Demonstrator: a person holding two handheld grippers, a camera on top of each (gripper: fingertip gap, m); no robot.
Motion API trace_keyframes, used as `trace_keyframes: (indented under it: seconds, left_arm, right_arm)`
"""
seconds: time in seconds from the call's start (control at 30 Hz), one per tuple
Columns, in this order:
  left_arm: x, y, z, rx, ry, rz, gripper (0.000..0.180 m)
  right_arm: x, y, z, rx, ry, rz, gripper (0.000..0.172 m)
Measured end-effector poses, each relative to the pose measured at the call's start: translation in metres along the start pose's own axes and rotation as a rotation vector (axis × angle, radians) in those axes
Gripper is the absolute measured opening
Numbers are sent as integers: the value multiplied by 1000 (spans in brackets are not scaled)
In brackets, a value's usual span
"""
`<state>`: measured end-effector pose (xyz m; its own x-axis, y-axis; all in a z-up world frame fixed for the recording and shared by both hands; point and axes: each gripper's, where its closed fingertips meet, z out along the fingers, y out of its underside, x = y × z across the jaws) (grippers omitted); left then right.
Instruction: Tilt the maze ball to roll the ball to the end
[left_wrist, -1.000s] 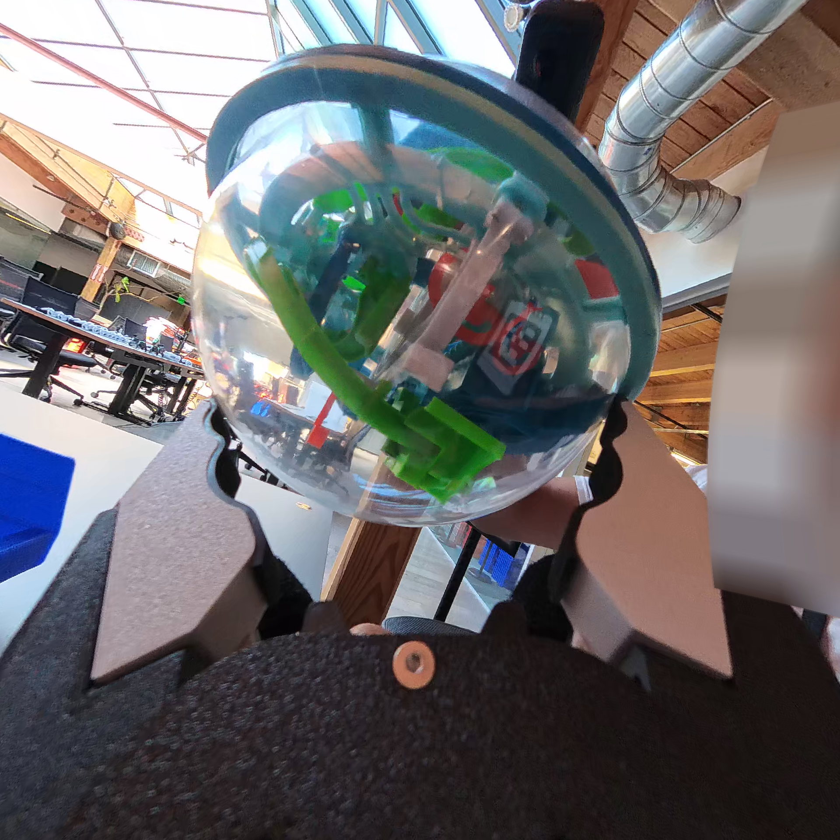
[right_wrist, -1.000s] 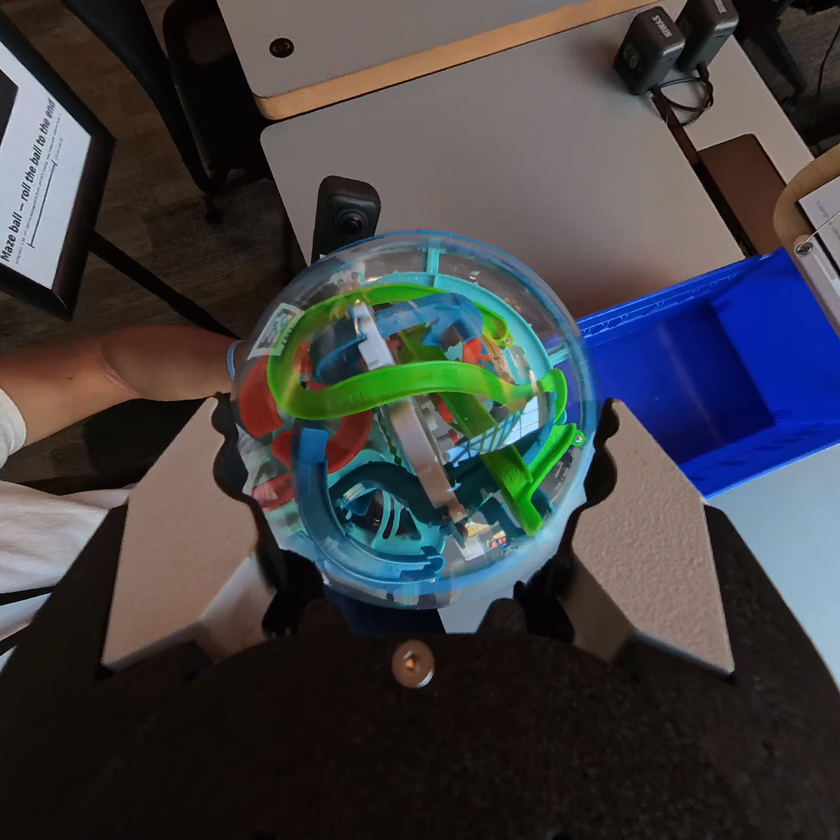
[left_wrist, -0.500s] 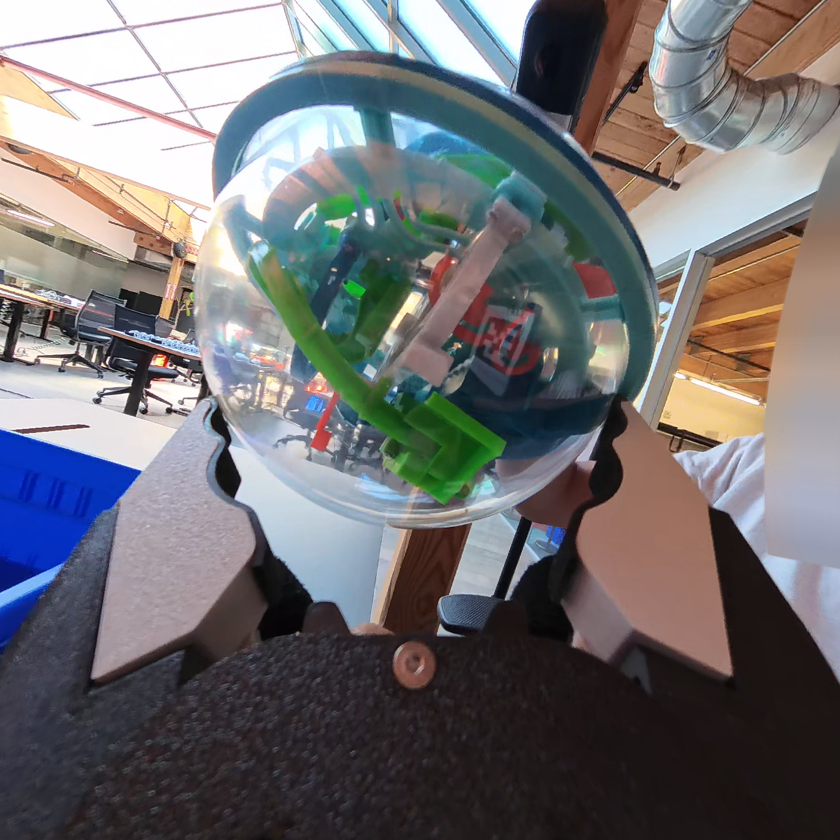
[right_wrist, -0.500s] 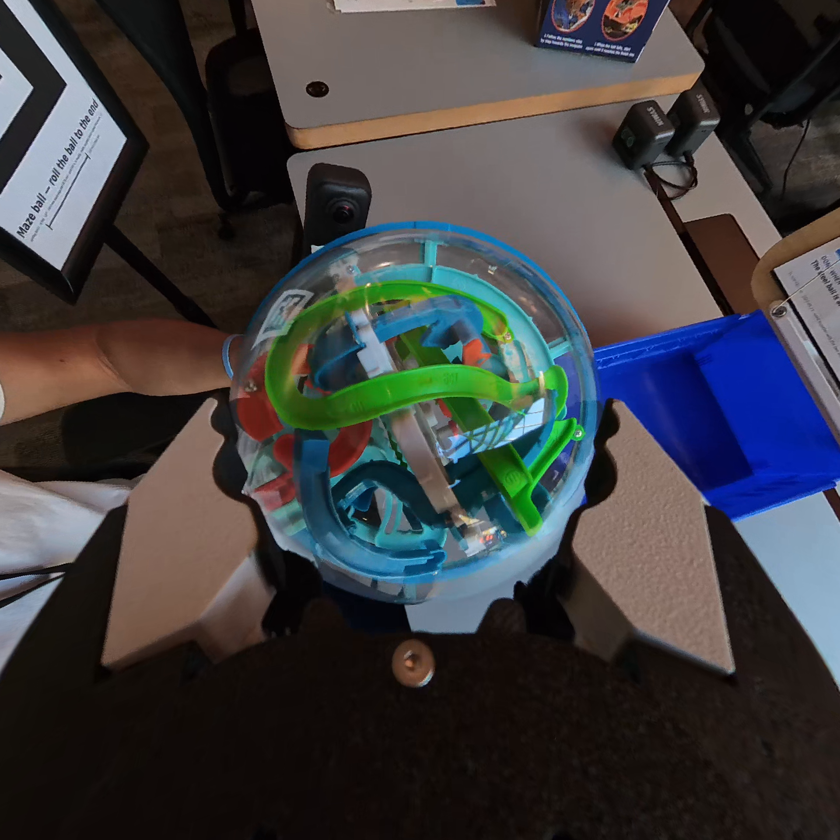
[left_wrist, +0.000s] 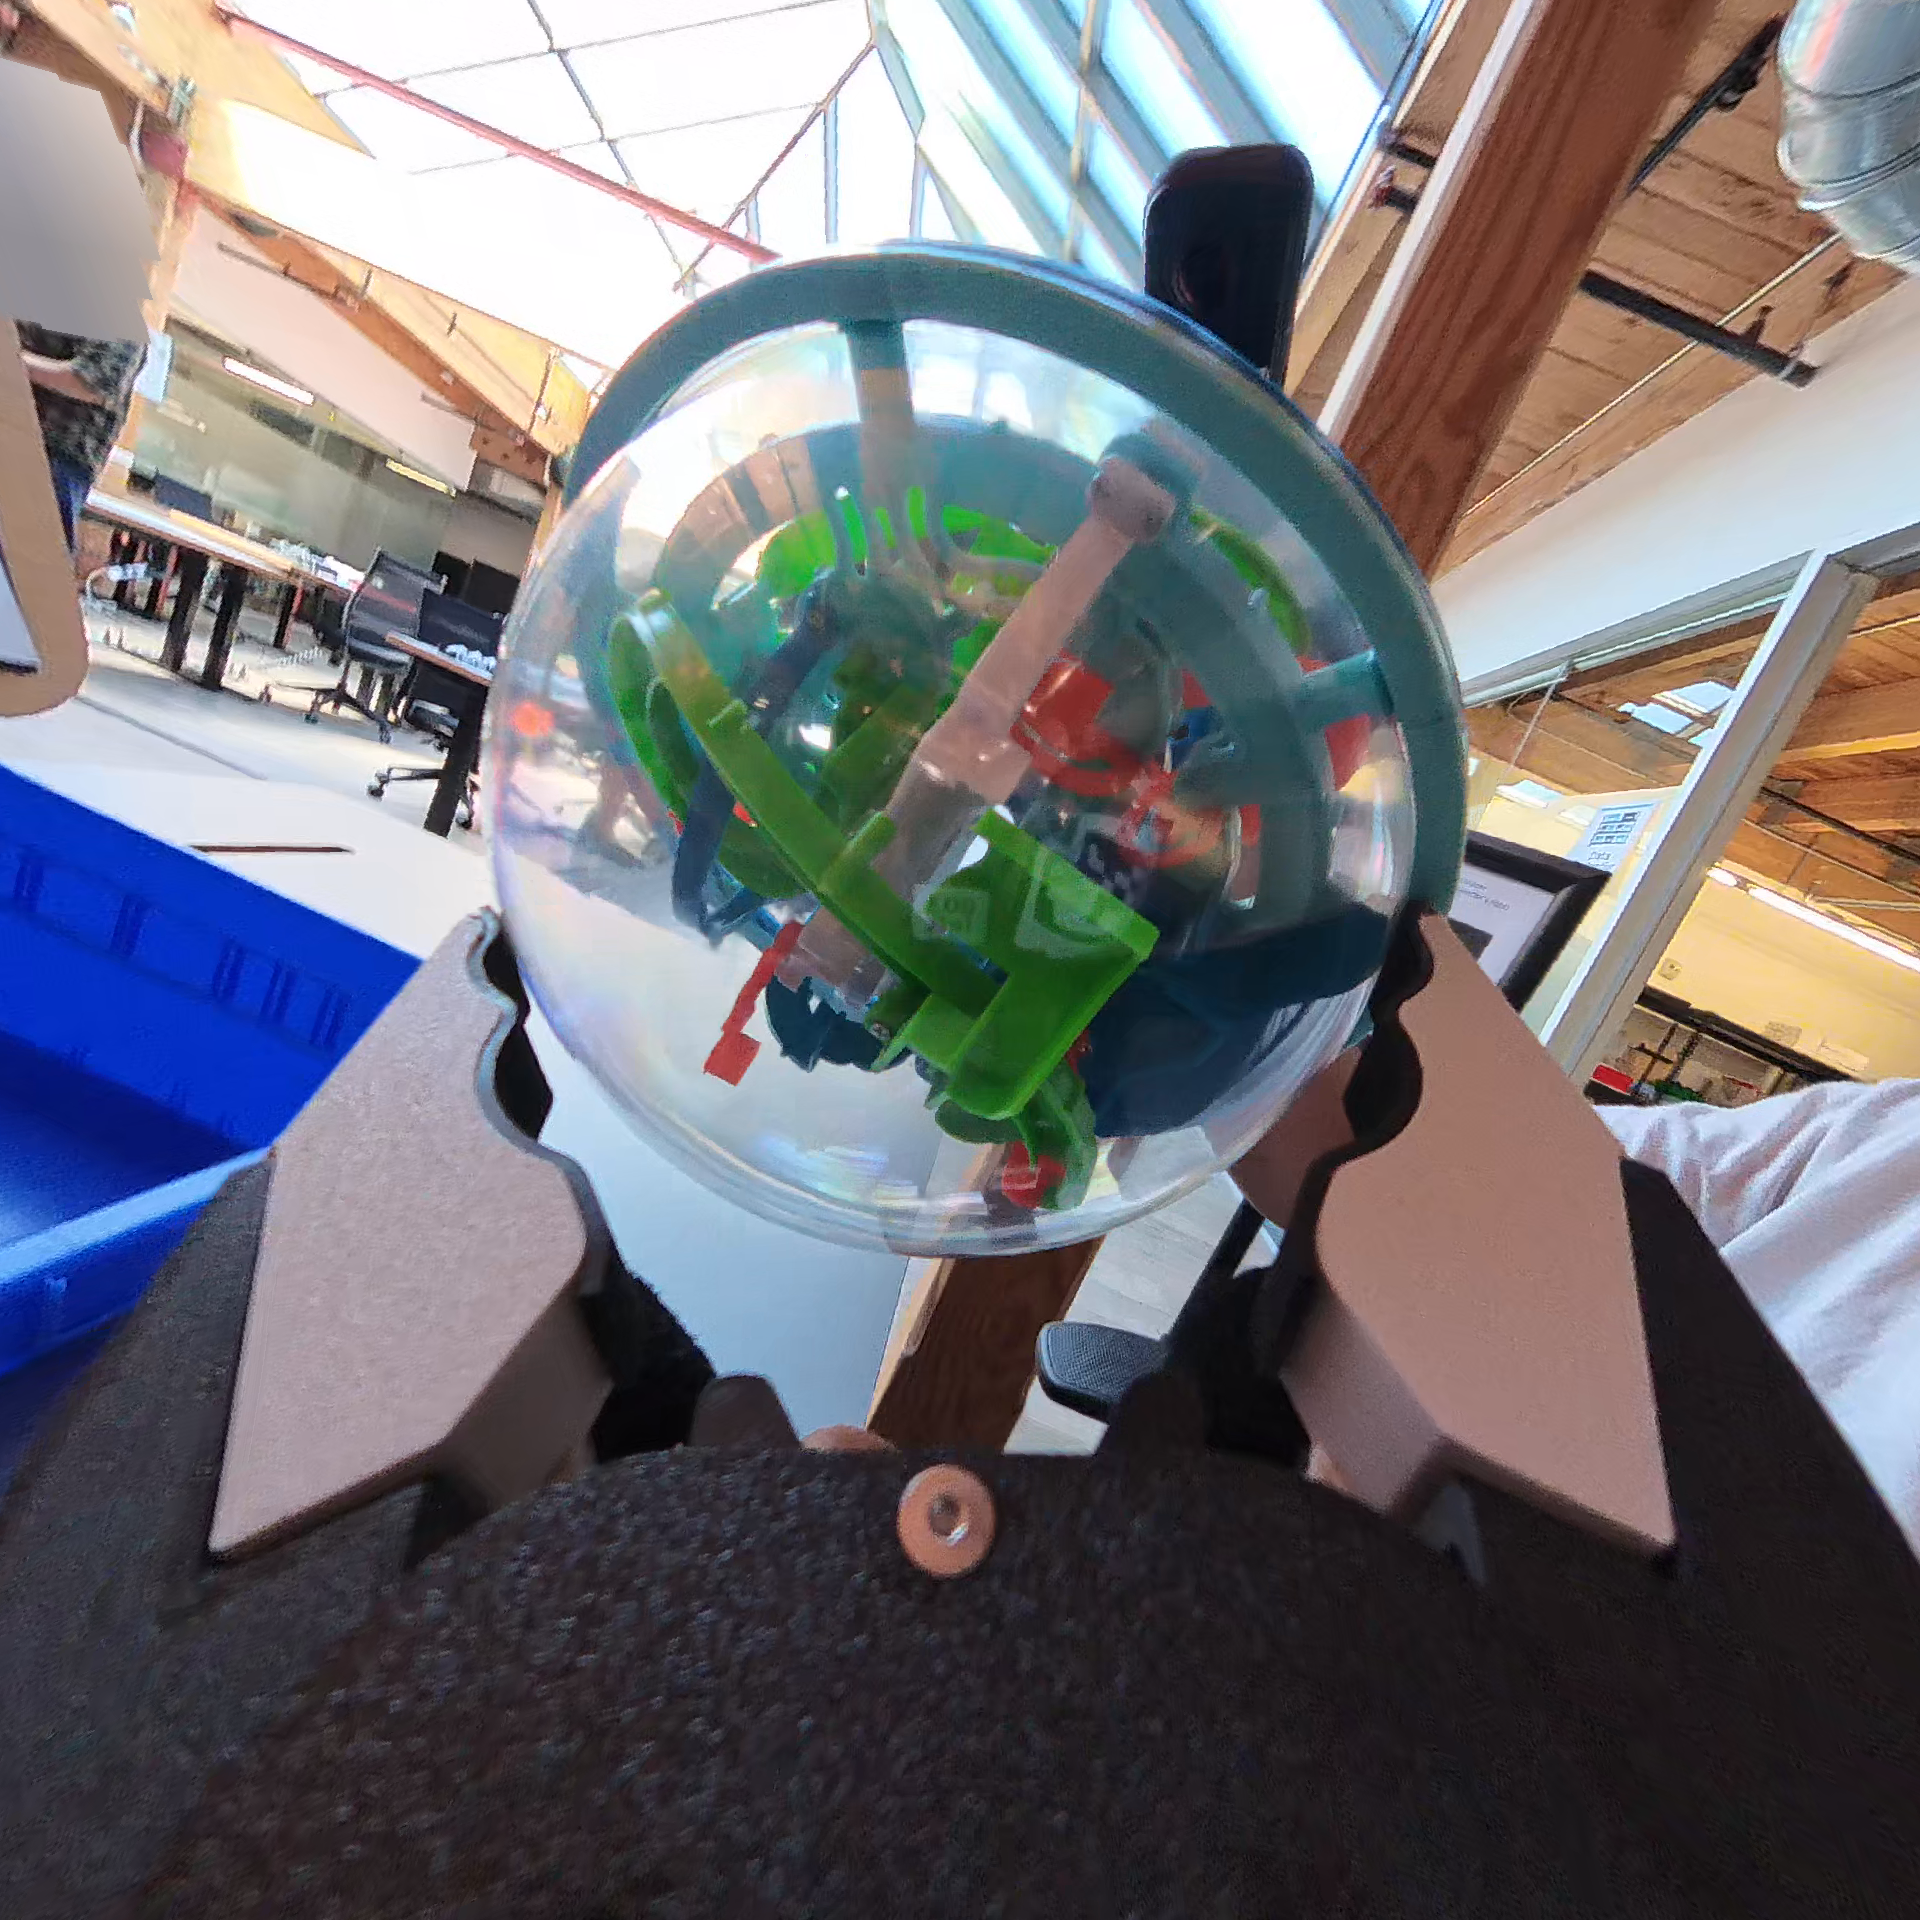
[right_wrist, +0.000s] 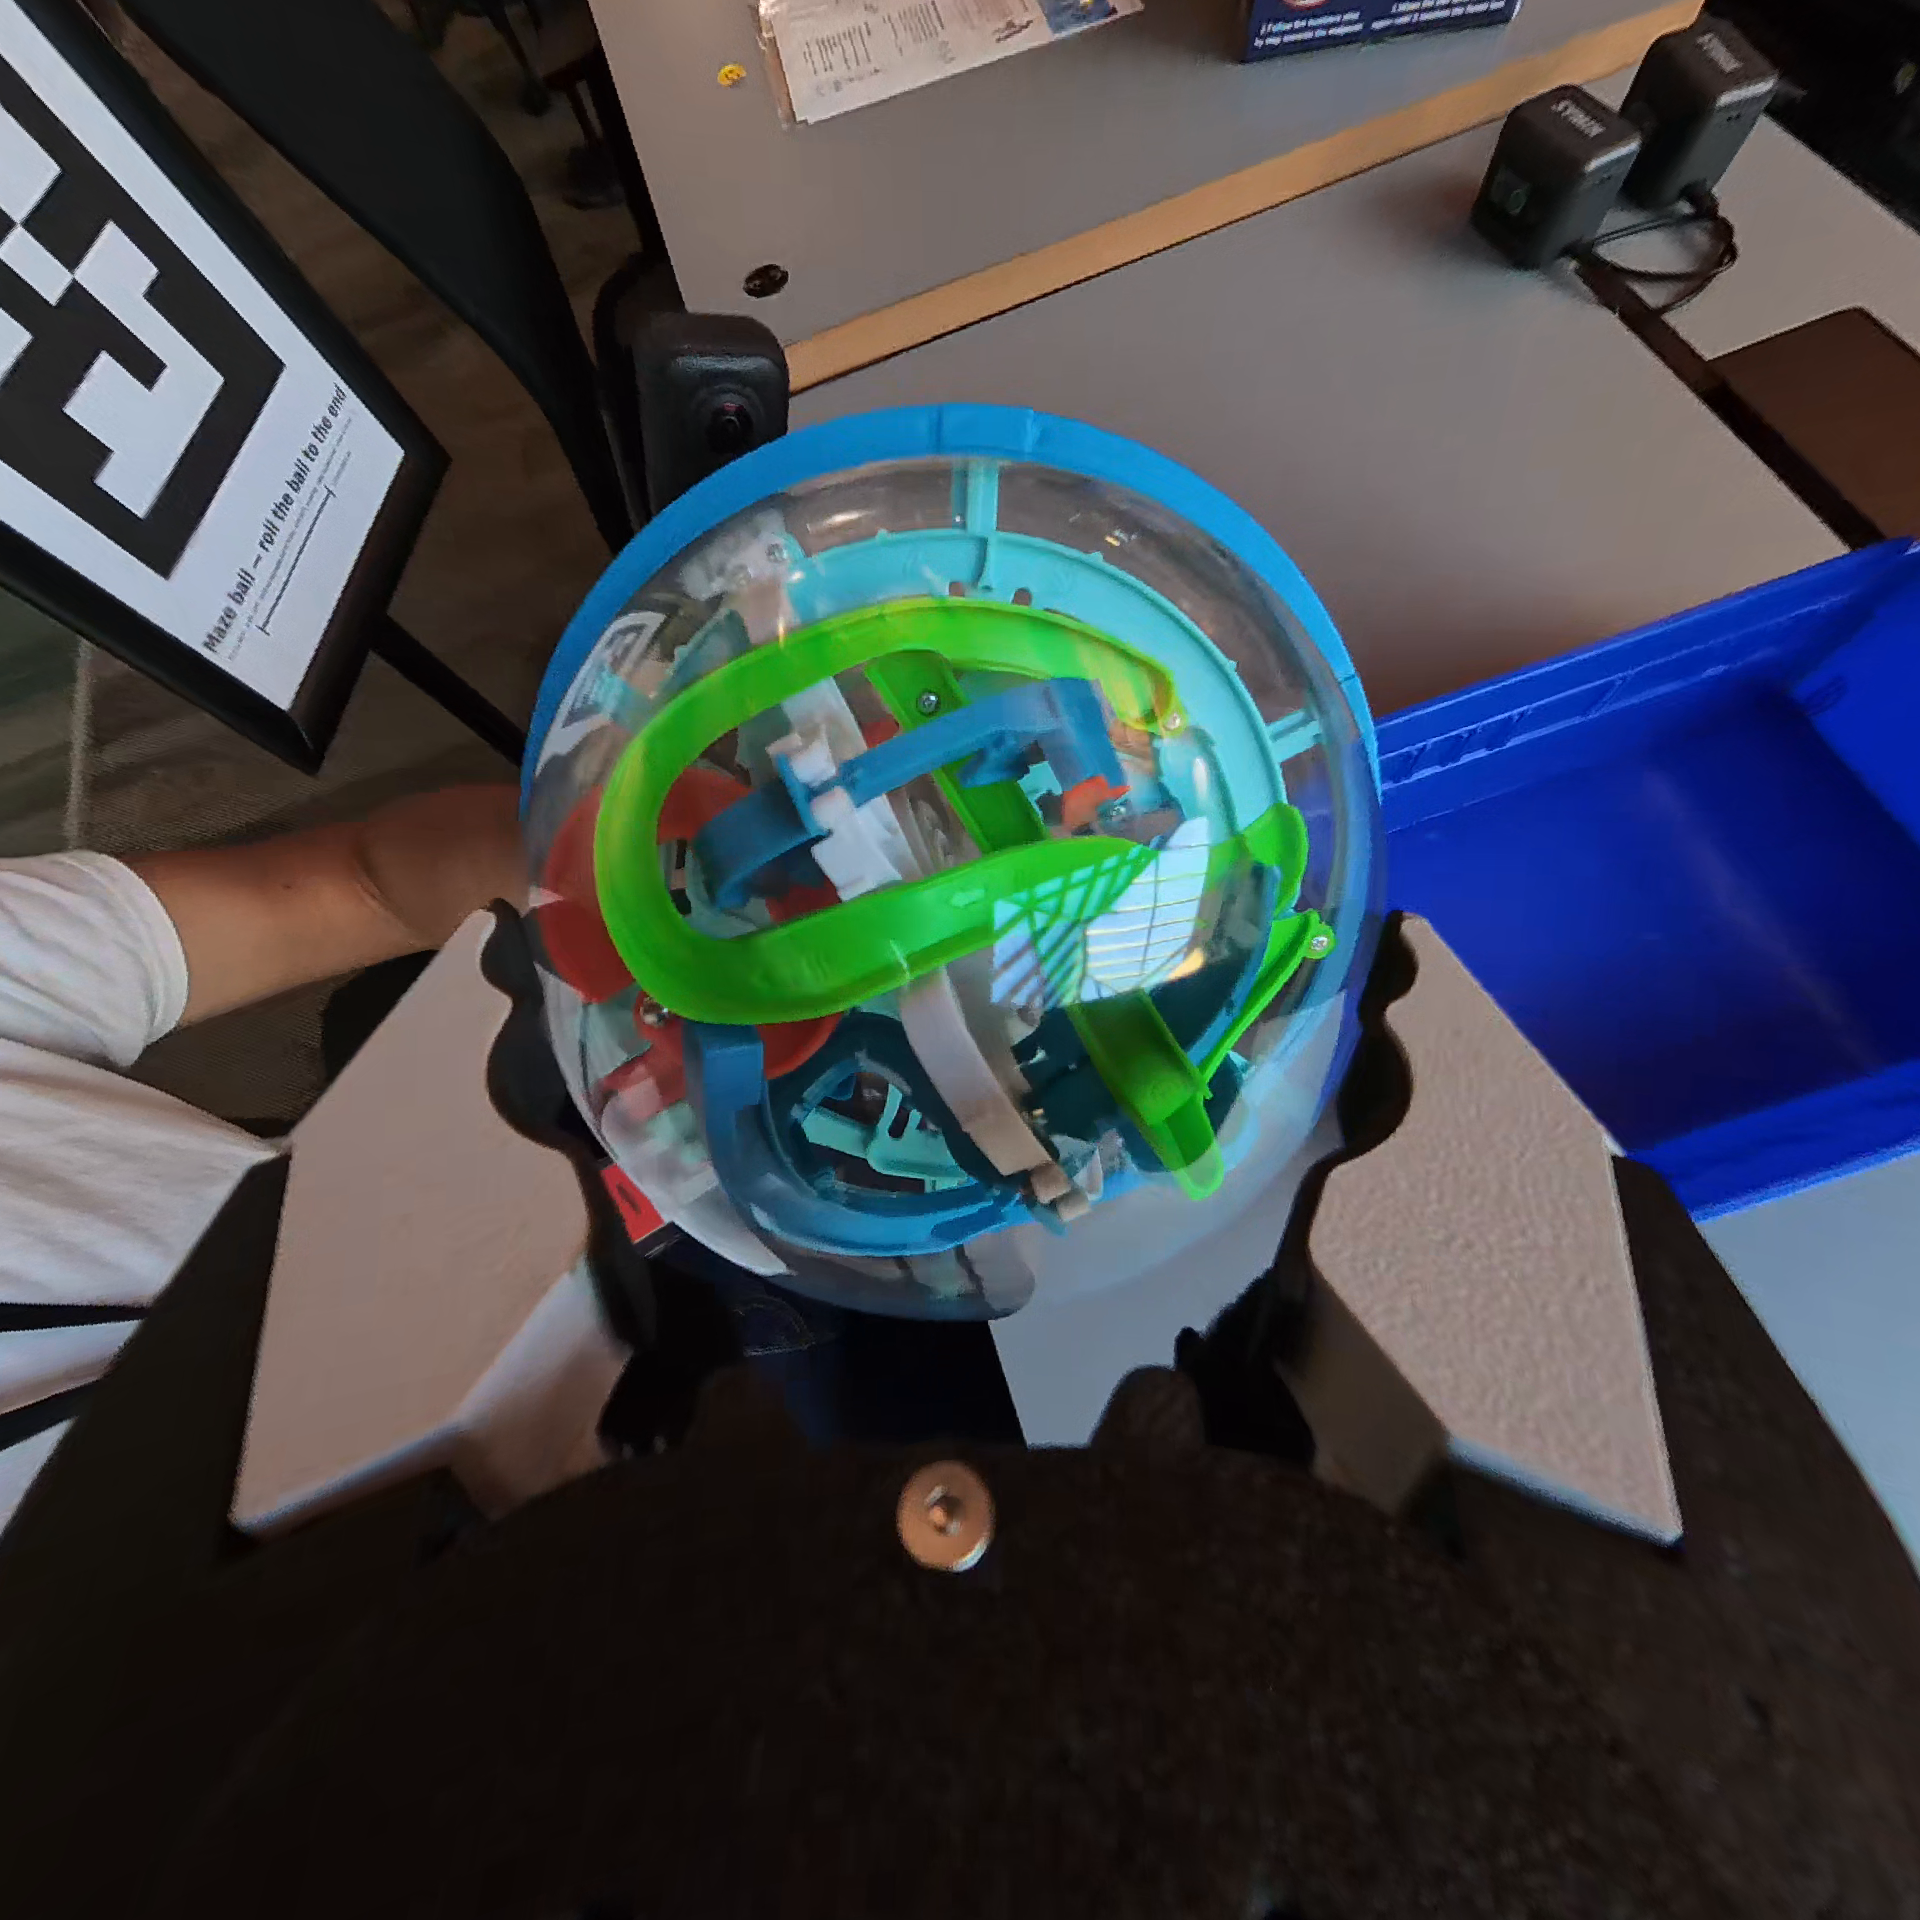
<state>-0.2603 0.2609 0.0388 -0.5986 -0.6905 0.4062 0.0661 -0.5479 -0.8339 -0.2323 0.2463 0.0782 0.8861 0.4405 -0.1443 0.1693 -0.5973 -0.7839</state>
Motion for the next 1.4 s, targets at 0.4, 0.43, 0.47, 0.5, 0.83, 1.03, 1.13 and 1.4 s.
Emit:
trace_keyframes:
  seconds: [0.4, 0.43, 0.47, 0.5, 0.83, 1.03, 1.13, 1.4]
  left_arm:
    - [-30, 64, 25, -214, -203, -365, 154]
    - [-30, 71, 28, -234, -199, -393, 154]
    - [-30, 79, 30, -255, -191, -413, 154]
    - [-30, 87, 33, -281, -182, -416, 154]
    - [-47, 159, 41, -570, -279, -167, 153]
    - [-59, 174, 32, -620, -253, -178, 153]
    - [-62, 174, 30, -634, -248, -183, 153]
    - [-63, 174, 18, -665, -221, -207, 152]
  right_arm:
    - [50, 70, 6, 139, -210, 427, 151]
    - [53, 73, 5, 141, -207, 440, 151]
    - [56, 75, 5, 142, -198, 448, 151]
    - [59, 77, 5, 139, -183, 451, 151]
    - [80, 133, 25, -97, 0, 408, 153]
    - [88, 149, 39, -124, 2, 432, 153]
    - [89, 147, 43, -136, 15, 414, 152]
    - [87, 141, 53, -194, 35, 381, 152]
